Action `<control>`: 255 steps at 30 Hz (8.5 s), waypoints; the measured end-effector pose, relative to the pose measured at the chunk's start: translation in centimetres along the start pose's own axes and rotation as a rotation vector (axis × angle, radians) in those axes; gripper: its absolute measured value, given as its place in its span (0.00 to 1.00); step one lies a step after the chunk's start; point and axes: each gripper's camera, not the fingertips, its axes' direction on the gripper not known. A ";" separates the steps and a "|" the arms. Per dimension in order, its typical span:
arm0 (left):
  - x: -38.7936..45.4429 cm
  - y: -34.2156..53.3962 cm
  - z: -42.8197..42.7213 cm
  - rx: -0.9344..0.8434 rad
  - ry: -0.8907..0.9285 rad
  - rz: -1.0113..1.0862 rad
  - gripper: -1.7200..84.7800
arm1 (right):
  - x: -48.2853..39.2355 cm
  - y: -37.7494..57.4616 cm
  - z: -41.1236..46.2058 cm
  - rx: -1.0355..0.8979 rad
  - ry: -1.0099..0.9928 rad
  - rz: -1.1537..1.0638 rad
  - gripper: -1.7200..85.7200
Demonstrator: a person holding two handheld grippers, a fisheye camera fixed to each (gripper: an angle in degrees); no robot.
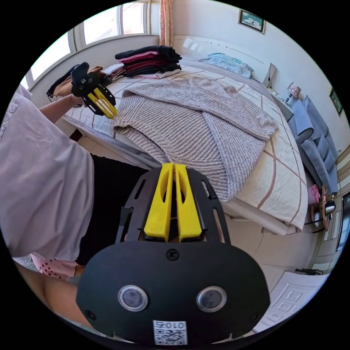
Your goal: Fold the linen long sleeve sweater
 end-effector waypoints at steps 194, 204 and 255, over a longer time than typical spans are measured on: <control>-24.6 28.3 9.8 0.470 0.402 -0.952 0.07 | 26.2 0.3 -1.3 0.050 0.022 0.579 0.16; -24.4 24.0 8.0 0.430 0.360 -0.812 0.06 | 32.1 7.0 -1.6 0.066 -0.057 0.710 0.08; -19.0 10.6 2.2 0.201 -0.047 -0.707 0.13 | 23.1 -0.6 -0.6 0.268 0.087 0.608 0.07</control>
